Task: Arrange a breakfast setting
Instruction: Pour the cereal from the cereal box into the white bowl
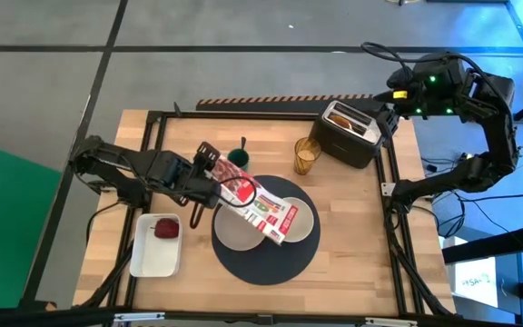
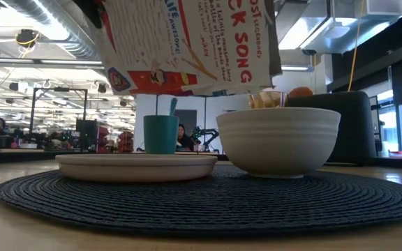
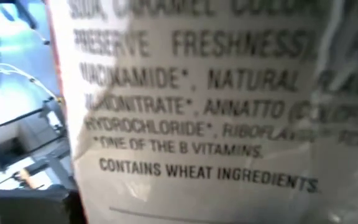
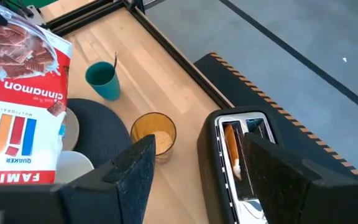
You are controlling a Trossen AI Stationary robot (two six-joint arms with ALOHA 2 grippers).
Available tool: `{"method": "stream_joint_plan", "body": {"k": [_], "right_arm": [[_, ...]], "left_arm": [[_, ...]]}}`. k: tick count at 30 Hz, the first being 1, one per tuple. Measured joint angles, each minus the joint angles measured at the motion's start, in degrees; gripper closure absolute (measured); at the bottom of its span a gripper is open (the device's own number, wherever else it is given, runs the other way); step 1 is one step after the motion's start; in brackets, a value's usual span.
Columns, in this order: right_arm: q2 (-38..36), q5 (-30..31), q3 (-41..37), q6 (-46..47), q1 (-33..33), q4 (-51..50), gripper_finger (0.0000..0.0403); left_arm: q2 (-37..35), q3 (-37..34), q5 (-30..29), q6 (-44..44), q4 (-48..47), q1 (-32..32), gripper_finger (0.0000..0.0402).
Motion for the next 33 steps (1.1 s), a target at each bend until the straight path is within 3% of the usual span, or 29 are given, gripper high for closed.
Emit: {"method": "stream_joint_plan", "body": {"k": [11, 25, 33], "right_arm": [[0.0, -1.5, 0.0, 0.0, 0.0, 0.0, 0.0168], [0.0, -1.5, 0.0, 0.0, 0.0, 0.0, 0.0168], [0.0, -1.5, 0.0, 0.0, 0.0, 0.0, 0.0168]], "left_arm": [[0.0, -0.1, -4.9, 1.8, 0.0, -0.7, 0.0181], [0.0, -0.1, -13.4, 10.4, 0.5, 0.0, 0.0181], [0.0, -0.1, -17.1, 18.9, 6.6, 0.0, 0.0181]]}}
